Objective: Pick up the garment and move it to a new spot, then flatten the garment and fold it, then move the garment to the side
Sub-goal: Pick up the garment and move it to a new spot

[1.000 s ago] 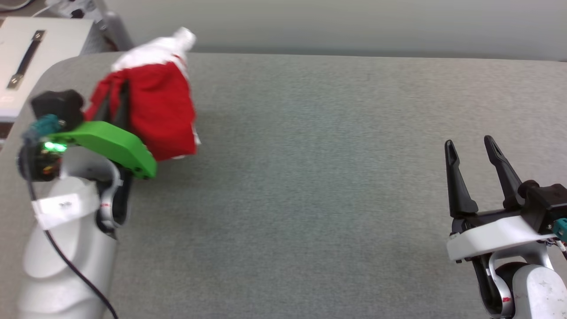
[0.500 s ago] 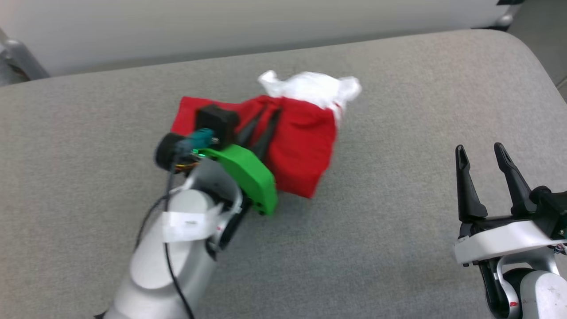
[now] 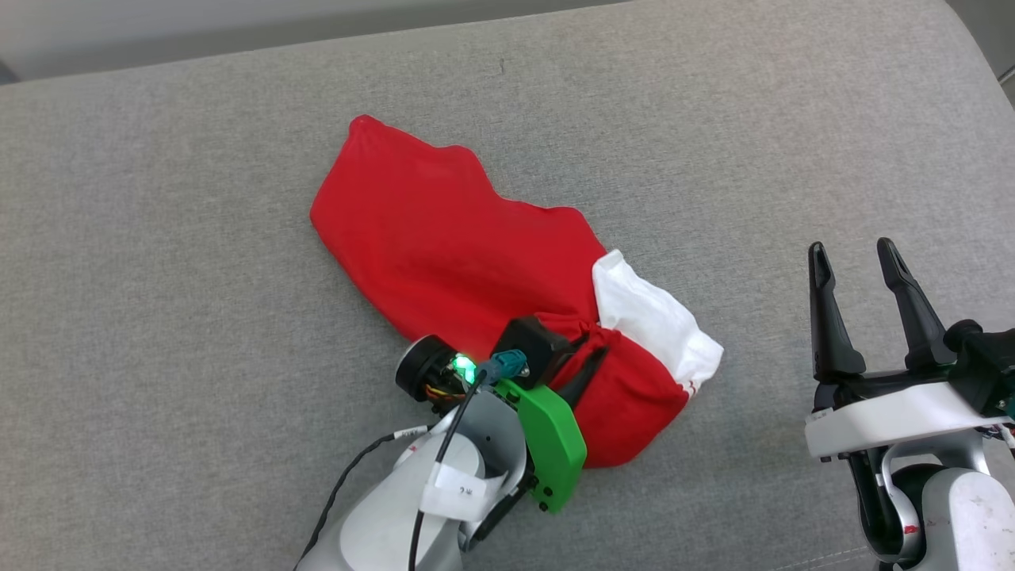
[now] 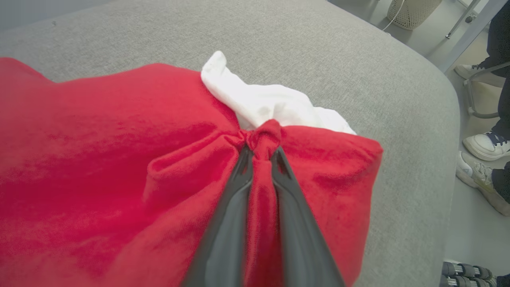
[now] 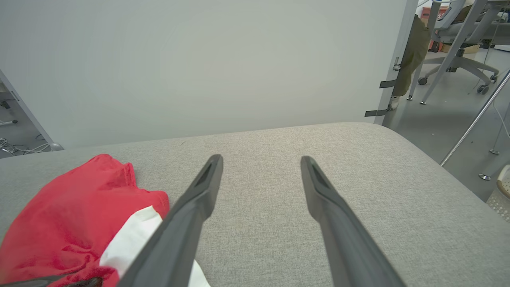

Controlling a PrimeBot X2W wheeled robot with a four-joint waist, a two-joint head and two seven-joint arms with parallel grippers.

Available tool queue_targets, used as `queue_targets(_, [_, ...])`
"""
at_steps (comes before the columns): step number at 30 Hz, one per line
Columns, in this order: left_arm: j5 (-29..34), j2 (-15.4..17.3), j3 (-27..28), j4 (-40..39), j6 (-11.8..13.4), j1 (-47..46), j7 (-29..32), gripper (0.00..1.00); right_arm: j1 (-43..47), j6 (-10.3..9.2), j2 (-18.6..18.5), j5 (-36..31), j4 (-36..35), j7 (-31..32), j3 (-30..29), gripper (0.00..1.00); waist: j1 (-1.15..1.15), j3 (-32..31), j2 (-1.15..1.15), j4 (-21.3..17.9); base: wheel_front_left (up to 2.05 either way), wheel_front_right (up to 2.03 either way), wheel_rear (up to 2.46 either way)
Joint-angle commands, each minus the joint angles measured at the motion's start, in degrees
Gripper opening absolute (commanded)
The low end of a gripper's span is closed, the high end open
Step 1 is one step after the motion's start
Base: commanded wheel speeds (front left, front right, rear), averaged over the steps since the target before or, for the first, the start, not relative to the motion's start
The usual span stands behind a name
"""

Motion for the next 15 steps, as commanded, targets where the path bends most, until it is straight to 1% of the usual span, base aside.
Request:
queue_targets(1, [0.41,-0.17,-0.49,0.65,-0.29,0.64,-0.35,0.0,-0.93,-0.06,0.1,0.54,0.25,-0.46,0.17,1.0,0.0,-0.06,0.0,0.49,0.0,0.0,0.0])
queue_targets(2, [0.41,-0.27,-0.59,0.82,-0.31,0.54,-1.03,0.13,-0.97,-0.06,0.1,0.54,0.36,-0.52,0.1,1.0,0.0,-0.2,0.0,0.72,0.0,0.0,0.0])
queue_targets(3, [0.18,-0.44,-0.62,1.08,-0.32,0.54,-1.6,0.4,-0.98,-0.06,0.1,0.49,0.56,-0.58,0.05,1.0,0.0,-0.56,0.0,1.0,0.0,0.0,0.0])
queue_targets(4, [0.04,-0.59,-0.65,1.07,-0.32,0.47,-2.11,1.0,-0.93,-0.06,0.1,0.44,0.69,-0.59,-0.06,1.0,0.0,-0.84,0.0,1.26,0.0,0.0,0.0])
queue_targets(6, [0.14,-0.86,-0.48,0.71,0.04,0.19,-3.92,1.0,-0.79,-0.06,0.1,0.35,1.01,-0.64,-0.16,1.0,0.0,-1.84,0.0,1.85,0.0,0.0,0.0])
queue_targets(10, [-0.17,-1.23,1.13,-0.68,1.88,0.22,-8.18,1.0,0.01,-0.06,0.1,0.04,1.37,-0.37,-0.36,1.0,0.0,-4.18,0.0,3.17,0.0,0.0,0.0])
queue_targets(15, [-0.36,-0.78,4.97,-3.12,5.92,1.15,-14.18,1.0,1.23,-0.06,0.1,-0.64,1.16,0.42,-0.31,1.0,0.0,-6.85,0.0,5.17,0.0,0.0,0.0])
